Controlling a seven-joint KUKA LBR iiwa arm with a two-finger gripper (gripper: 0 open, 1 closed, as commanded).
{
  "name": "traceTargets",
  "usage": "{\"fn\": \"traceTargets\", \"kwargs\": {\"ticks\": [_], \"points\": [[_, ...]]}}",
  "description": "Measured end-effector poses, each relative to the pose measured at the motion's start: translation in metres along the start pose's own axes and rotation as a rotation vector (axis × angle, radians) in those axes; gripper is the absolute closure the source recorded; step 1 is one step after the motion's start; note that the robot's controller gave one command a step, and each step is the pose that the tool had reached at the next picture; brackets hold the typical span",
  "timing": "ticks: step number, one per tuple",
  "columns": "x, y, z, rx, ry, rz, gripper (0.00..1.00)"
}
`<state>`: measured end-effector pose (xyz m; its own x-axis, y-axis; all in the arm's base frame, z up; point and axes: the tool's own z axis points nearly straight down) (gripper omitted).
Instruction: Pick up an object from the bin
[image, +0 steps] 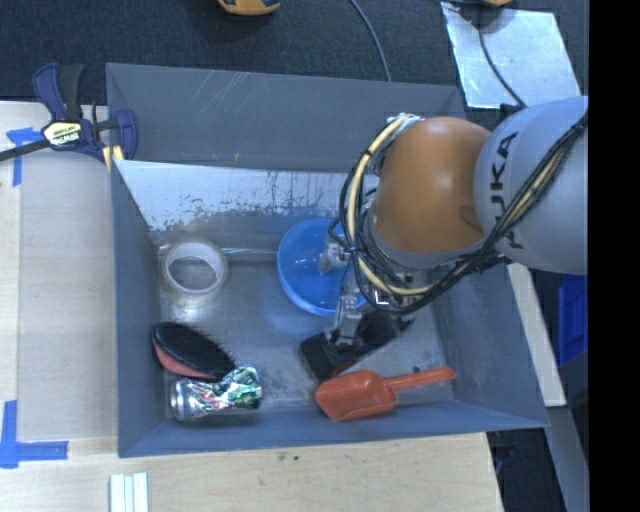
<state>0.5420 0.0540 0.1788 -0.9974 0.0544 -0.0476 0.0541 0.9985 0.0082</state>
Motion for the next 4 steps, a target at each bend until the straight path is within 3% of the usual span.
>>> {"fn": "traceTargets", "kwargs": {"ticks": [1, 2, 3, 4], "points": [[-0.002, -0.003, 0.019, -0.001, 0.005, -0.004, 0.00], [0.021, 0.012, 0.033, 0.001, 0.010, -0.055, 0.00], [-0.009, -0.009, 0.045, 0.002, 0.009, 0.006, 0.00], [0.021, 0.012, 0.022, -0.003, 0.003, -0.030, 0.00]]}}
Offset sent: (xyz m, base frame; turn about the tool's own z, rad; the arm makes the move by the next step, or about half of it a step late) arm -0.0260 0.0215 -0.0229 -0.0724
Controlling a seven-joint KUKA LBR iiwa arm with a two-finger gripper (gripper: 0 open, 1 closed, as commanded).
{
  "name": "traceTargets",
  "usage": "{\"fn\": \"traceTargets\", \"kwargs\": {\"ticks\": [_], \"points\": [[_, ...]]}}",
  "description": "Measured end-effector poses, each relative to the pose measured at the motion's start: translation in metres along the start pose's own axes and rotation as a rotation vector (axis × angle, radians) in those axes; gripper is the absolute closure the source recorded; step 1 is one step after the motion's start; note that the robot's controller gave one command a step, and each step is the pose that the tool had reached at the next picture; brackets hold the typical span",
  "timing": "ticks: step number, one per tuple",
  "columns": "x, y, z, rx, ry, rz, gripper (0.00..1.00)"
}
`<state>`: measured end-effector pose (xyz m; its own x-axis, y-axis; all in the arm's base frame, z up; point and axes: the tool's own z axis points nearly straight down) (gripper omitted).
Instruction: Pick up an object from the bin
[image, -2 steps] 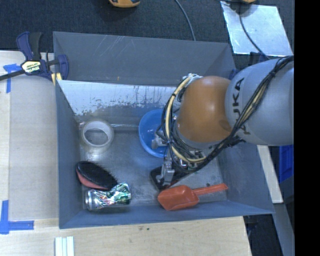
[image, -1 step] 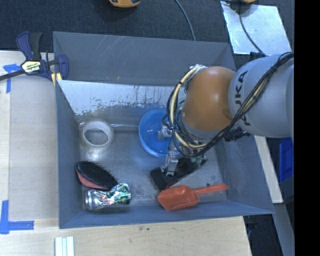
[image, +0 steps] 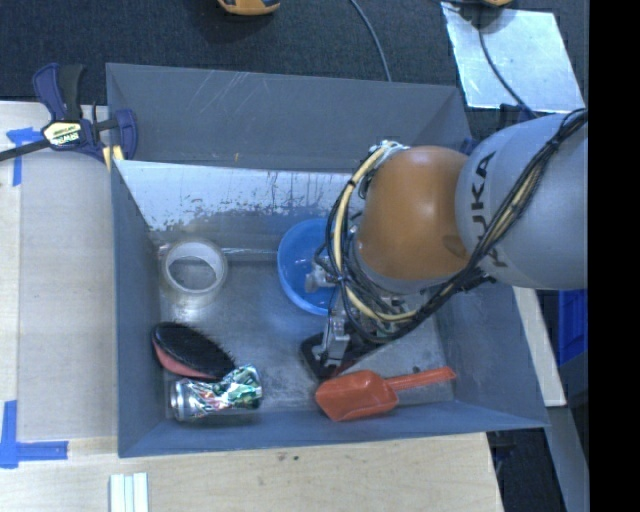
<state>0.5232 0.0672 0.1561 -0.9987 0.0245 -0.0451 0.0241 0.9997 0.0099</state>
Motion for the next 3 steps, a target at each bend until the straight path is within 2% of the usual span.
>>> {"fn": "traceTargets", "kwargs": {"ticks": [1, 2, 3], "points": [[-0.022, -0.027, 0.025, 0.006, 0.001, 0.043, 0.00], [-0.016, -0.022, 0.046, 0.001, -0.005, 0.167, 0.00], [-0.014, -0.025, 0.032, 0.005, -0.008, 0.084, 1.00]]}}
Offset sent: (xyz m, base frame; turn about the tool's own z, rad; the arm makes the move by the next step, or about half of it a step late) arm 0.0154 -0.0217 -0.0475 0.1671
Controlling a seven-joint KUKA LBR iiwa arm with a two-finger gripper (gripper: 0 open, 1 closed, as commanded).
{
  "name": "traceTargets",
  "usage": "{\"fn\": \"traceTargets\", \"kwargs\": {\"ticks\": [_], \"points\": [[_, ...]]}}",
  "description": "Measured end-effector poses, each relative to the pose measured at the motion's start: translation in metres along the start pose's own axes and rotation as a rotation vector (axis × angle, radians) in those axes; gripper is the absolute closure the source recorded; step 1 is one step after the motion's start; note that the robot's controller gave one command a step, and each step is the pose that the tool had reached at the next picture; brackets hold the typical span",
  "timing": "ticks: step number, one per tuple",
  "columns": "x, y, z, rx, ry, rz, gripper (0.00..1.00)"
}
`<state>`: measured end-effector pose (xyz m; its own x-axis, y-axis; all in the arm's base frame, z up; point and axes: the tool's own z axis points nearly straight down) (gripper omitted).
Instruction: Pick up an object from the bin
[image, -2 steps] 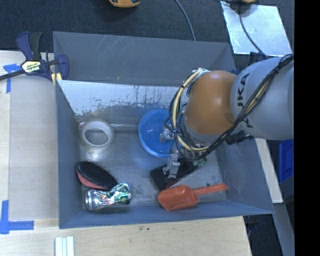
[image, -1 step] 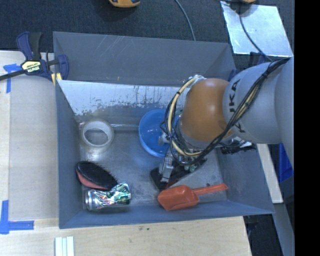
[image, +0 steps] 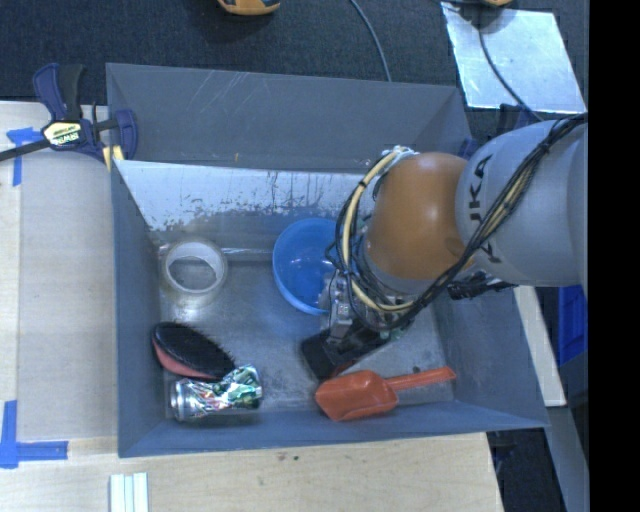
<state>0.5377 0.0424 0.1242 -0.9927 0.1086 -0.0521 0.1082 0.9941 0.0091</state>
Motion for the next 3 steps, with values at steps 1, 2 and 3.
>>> {"fn": "traceTargets", "kwargs": {"ticks": [1, 2, 3], "points": [[-0.0001, 0.0000, 0.0000, 0.000, 0.000, 0.000, 1.00], [-0.0001, 0.0000, 0.0000, 0.000, 0.000, 0.001, 1.00], [-0.0001, 0.0000, 0.0000, 0.000, 0.000, 0.001, 1.00]]}}
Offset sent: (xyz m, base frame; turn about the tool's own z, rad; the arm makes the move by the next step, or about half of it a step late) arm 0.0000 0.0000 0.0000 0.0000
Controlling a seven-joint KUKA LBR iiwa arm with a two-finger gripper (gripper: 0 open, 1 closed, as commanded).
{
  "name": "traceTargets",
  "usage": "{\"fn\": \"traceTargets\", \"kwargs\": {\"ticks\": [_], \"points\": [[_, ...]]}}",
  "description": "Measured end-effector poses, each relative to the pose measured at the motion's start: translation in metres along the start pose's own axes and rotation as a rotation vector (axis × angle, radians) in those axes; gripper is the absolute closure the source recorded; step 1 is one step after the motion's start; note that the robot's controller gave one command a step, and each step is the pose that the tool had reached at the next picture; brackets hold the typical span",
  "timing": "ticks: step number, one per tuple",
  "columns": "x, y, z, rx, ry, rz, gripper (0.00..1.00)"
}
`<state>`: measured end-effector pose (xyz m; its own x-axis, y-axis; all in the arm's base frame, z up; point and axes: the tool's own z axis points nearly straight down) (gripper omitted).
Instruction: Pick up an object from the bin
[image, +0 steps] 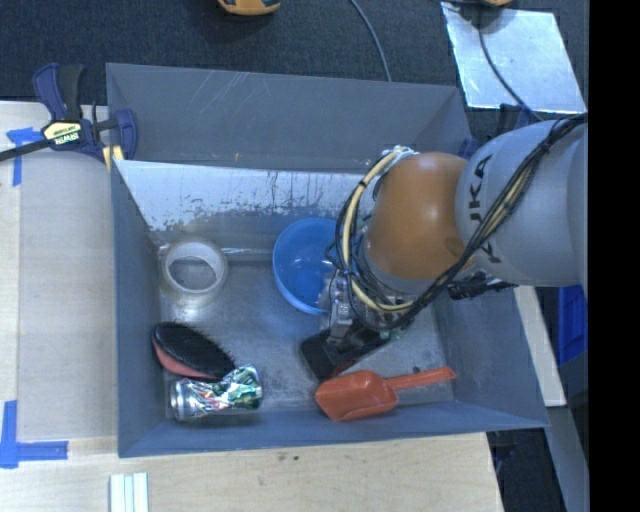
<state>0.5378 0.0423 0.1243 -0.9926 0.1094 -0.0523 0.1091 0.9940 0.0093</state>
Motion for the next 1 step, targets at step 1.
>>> {"fn": "traceTargets", "kwargs": {"ticks": [1], "points": [[0.0000, 0.0000, 0.0000, 0.000, 0.000, 0.000, 1.00]]}}
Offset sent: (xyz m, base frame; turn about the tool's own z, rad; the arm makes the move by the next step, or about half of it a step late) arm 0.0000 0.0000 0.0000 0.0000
